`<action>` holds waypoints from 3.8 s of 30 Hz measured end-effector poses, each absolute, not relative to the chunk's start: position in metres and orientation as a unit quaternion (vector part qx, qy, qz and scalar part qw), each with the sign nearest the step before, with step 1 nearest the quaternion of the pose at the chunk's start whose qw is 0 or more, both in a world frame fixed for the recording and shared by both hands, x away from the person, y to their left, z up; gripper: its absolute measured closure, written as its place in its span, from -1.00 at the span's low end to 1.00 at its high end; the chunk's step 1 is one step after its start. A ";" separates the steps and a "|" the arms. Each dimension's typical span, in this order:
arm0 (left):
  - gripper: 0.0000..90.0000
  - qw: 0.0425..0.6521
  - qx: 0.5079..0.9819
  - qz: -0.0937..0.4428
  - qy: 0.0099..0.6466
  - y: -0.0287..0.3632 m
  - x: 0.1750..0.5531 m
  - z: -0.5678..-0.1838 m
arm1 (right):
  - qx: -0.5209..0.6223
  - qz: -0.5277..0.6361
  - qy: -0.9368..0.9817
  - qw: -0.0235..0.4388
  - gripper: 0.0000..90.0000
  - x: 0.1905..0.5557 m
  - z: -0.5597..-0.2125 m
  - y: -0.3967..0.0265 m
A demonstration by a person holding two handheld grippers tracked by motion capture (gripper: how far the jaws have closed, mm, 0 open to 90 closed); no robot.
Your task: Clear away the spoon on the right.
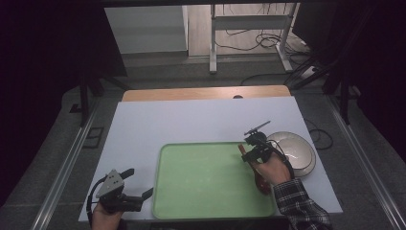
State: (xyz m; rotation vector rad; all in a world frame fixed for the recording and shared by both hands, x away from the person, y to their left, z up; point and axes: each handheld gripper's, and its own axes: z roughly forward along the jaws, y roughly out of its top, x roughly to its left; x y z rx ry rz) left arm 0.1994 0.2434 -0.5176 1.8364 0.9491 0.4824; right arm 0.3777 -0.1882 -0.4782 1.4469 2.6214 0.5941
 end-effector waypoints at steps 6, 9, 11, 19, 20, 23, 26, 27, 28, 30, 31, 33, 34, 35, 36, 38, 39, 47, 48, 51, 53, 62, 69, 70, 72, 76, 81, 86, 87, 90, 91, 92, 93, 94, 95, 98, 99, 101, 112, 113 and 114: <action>-0.98 0.487 0.755 0.199 0.390 0.243 0.199 -0.518 | 0.466 0.197 0.862 0.045 0.49 0.373 -0.486 -0.192; -0.98 0.487 0.755 0.199 0.391 0.243 0.199 -0.518 | 0.460 0.209 0.861 0.052 0.47 0.370 -0.485 -0.194; -0.98 0.488 0.755 0.199 0.391 0.243 0.199 -0.518 | 0.452 0.217 0.863 0.060 0.48 0.368 -0.483 -0.195; -0.98 0.488 0.755 0.199 0.391 0.243 0.199 -0.517 | 0.401 0.240 0.878 0.105 0.91 0.354 -0.479 -0.190; -0.98 0.489 0.754 0.199 0.391 0.243 0.199 -0.518 | 0.399 0.244 0.878 0.102 0.97 0.353 -0.480 -0.190; -0.98 0.487 0.755 0.200 0.390 0.243 0.199 -0.517 | 0.395 0.247 0.879 0.099 0.99 0.352 -0.483 -0.187; -0.98 0.488 0.755 0.200 0.390 0.243 0.199 -0.517 | 0.392 0.244 0.881 0.099 1.00 0.351 -0.488 -0.184; -0.98 0.488 0.755 0.199 0.390 0.243 0.199 -0.517 | 0.392 0.243 0.882 0.100 1.00 0.350 -0.490 -0.183; -0.98 0.488 0.755 0.199 0.390 0.243 0.199 -0.517 | 0.391 0.241 0.882 0.099 1.00 0.350 -0.491 -0.183; -0.98 0.488 0.755 0.199 0.390 0.243 0.199 -0.517 | 0.390 0.236 0.884 0.103 1.00 0.349 -0.493 -0.182; -0.98 0.488 0.755 0.199 0.390 0.243 0.199 -0.517 | 0.391 0.235 0.884 0.104 1.00 0.349 -0.493 -0.182; -0.98 0.488 0.755 0.198 0.390 0.243 0.199 -0.517 | 0.391 0.233 0.884 0.103 1.00 0.348 -0.494 -0.183; -0.98 0.488 0.755 0.198 0.390 0.243 0.199 -0.517 | 0.391 0.231 0.885 0.104 1.00 0.348 -0.495 -0.183; -0.98 0.488 0.756 0.198 0.390 0.243 0.199 -0.517 | 0.393 0.231 0.884 0.105 1.00 0.348 -0.496 -0.183; -0.98 0.488 0.756 0.198 0.390 0.243 0.199 -0.517 | 0.395 0.230 0.883 0.105 1.00 0.348 -0.496 -0.184; -0.98 0.487 0.756 0.198 0.390 0.242 0.199 -0.517 | 0.398 0.228 0.882 0.106 1.00 0.349 -0.497 -0.185; -0.98 0.487 0.756 0.198 0.390 0.242 0.199 -0.517 | 0.401 0.227 0.881 0.107 1.00 0.349 -0.497 -0.186; -0.98 0.484 0.758 0.198 0.389 0.242 0.199 -0.518 | 0.413 0.220 0.877 0.111 1.00 0.352 -0.499 -0.193; -0.98 0.484 0.758 0.198 0.389 0.242 0.199 -0.518 | 0.415 0.220 0.876 0.111 1.00 0.353 -0.500 -0.194; -0.98 0.484 0.759 0.199 0.389 0.242 0.199 -0.518 | 0.419 0.218 0.874 0.116 1.00 0.354 -0.499 -0.197; -0.98 0.483 0.760 0.199 0.388 0.242 0.199 -0.517 | 0.423 0.218 0.872 0.118 1.00 0.355 -0.499 -0.199; -0.98 0.481 0.761 0.198 0.388 0.241 0.199 -0.518 | 0.437 0.219 0.864 0.124 1.00 0.357 -0.498 -0.209; -0.98 0.482 0.760 0.199 0.389 0.241 0.199 -0.518 | 0.430 0.226 0.865 0.127 0.94 0.356 -0.497 -0.207; -0.98 0.482 0.760 0.199 0.389 0.241 0.199 -0.518 | 0.427 0.229 0.865 0.127 0.91 0.355 -0.497 -0.206; -0.98 0.482 0.759 0.199 0.389 0.241 0.199 -0.518 | 0.424 0.233 0.866 0.128 0.86 0.354 -0.497 -0.205; -0.98 0.483 0.759 0.199 0.389 0.241 0.199 -0.518 | 0.418 0.237 0.867 0.130 0.80 0.353 -0.497 -0.204; -0.98 0.483 0.759 0.199 0.389 0.241 0.199 -0.518 | 0.411 0.247 0.867 0.132 0.73 0.351 -0.494 -0.203; -0.98 0.483 0.759 0.199 0.389 0.242 0.199 -0.518 | 0.406 0.256 0.867 0.135 0.65 0.349 -0.491 -0.203; -0.98 0.483 0.759 0.199 0.389 0.242 0.199 -0.518 | 0.406 0.258 0.866 0.135 0.64 0.348 -0.490 -0.203; -0.98 0.483 0.759 0.199 0.389 0.242 0.199 -0.518 | 0.403 0.264 0.866 0.138 0.61 0.347 -0.487 -0.203; -0.98 0.483 0.759 0.199 0.389 0.242 0.199 -0.518 | 0.401 0.267 0.865 0.139 0.59 0.346 -0.486 -0.203; -0.98 0.483 0.759 0.199 0.389 0.242 0.199 -0.518 | 0.401 0.269 0.864 0.140 0.57 0.345 -0.485 -0.203; -0.98 0.483 0.759 0.199 0.389 0.242 0.199 -0.518 | 0.398 0.273 0.864 0.141 0.56 0.344 -0.484 -0.203; -0.98 0.483 0.758 0.199 0.389 0.242 0.199 -0.518 | 0.397 0.274 0.864 0.142 0.54 0.344 -0.483 -0.203; -0.98 0.484 0.758 0.199 0.389 0.242 0.199 -0.518 | 0.396 0.276 0.864 0.144 0.52 0.343 -0.482 -0.203; -0.98 0.483 0.759 0.199 0.389 0.242 0.199 -0.518 | 0.392 0.282 0.863 0.146 0.45 0.340 -0.479 -0.202; -0.98 0.483 0.759 0.199 0.389 0.242 0.199 -0.518 | 0.391 0.284 0.863 0.146 0.43 0.340 -0.478 -0.202; -0.98 0.483 0.759 0.199 0.389 0.242 0.199 -0.518 | 0.390 0.286 0.863 0.148 0.39 0.338 -0.477 -0.202; -0.98 0.483 0.759 0.199 0.389 0.242 0.199 -0.518 | 0.381 0.297 0.863 0.149 0.08 0.332 -0.471 -0.201; -0.98 0.483 0.759 0.199 0.389 0.242 0.199 -0.518 | 0.380 0.297 0.863 0.150 0.05 0.331 -0.471 -0.201; -0.98 0.483 0.758 0.199 0.389 0.242 0.199 -0.517 | 0.380 0.298 0.863 0.151 0.03 0.330 -0.470 -0.201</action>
